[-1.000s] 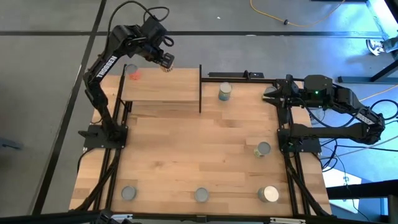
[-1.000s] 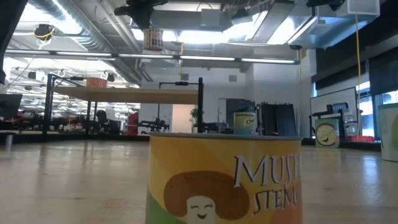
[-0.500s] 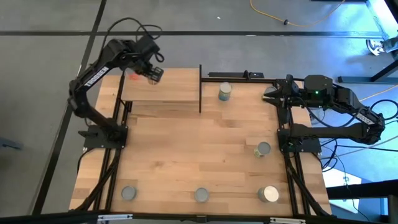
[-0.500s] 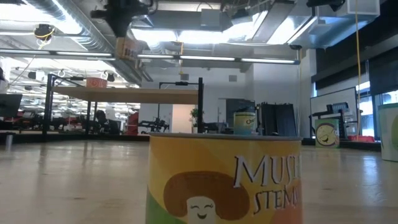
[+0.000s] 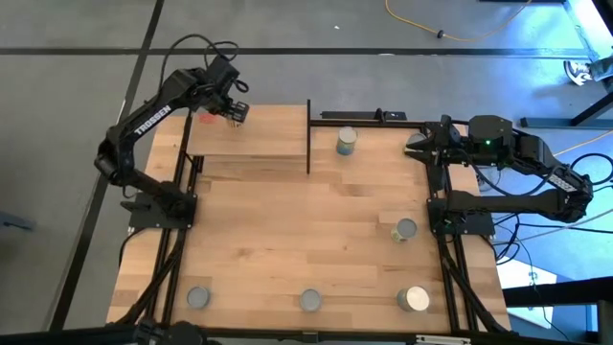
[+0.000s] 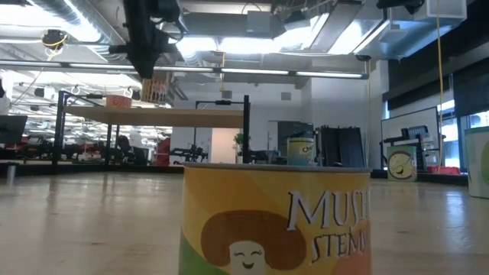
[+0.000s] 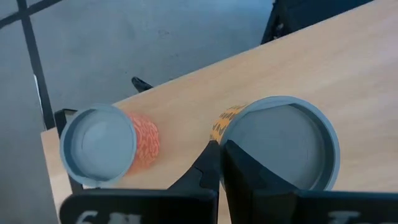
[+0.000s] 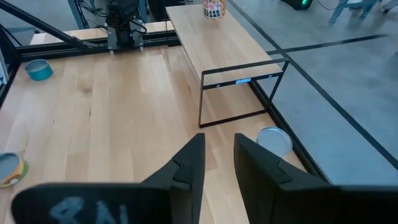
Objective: Pick and place cans onto a shelf
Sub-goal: Put the canned black beans on the shelf
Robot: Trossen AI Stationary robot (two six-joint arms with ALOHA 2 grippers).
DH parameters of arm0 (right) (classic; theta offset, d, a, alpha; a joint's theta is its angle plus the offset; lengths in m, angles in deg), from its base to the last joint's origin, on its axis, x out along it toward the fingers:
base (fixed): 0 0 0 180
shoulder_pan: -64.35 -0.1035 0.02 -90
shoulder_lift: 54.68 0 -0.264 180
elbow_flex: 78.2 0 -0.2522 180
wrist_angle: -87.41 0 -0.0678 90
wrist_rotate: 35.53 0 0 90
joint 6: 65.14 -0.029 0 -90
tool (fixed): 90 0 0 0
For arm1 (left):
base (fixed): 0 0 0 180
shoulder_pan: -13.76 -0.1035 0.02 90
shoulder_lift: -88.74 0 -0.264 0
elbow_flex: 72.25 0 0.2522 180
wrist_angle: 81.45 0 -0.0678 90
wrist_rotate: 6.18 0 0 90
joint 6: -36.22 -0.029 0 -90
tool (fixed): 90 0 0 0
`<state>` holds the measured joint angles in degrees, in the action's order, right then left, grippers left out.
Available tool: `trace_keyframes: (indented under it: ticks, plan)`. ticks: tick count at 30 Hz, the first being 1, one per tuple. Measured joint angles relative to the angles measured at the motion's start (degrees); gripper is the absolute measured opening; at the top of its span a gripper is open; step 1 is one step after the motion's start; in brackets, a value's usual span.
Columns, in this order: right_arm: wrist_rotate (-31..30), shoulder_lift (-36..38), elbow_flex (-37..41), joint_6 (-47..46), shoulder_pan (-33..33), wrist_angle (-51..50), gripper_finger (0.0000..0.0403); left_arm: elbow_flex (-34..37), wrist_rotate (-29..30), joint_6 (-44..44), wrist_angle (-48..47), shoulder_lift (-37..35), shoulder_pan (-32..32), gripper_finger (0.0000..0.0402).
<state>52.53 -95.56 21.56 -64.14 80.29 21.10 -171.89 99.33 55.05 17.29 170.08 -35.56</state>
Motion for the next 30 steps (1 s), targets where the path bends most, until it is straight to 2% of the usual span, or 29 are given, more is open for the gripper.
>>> trace_keyframes:
  ticks: [6,13,30]
  plan:
    - [0.0,0.0,0.0,-2.3,0.0,0.0,0.0087,2.1,0.3,-1.3,0.9,0.0,-4.1,0.0000]
    - [0.0,0.0,0.0,-2.2,0.0,0.0,0.0087,4.8,0.0,-2.1,5.4,0.0,-5.9,0.0000]
    - [-0.1,0.0,0.0,-2.2,0.0,0.0,0.0087,8.0,1.9,-4.0,8.8,-0.1,-6.6,0.0000]
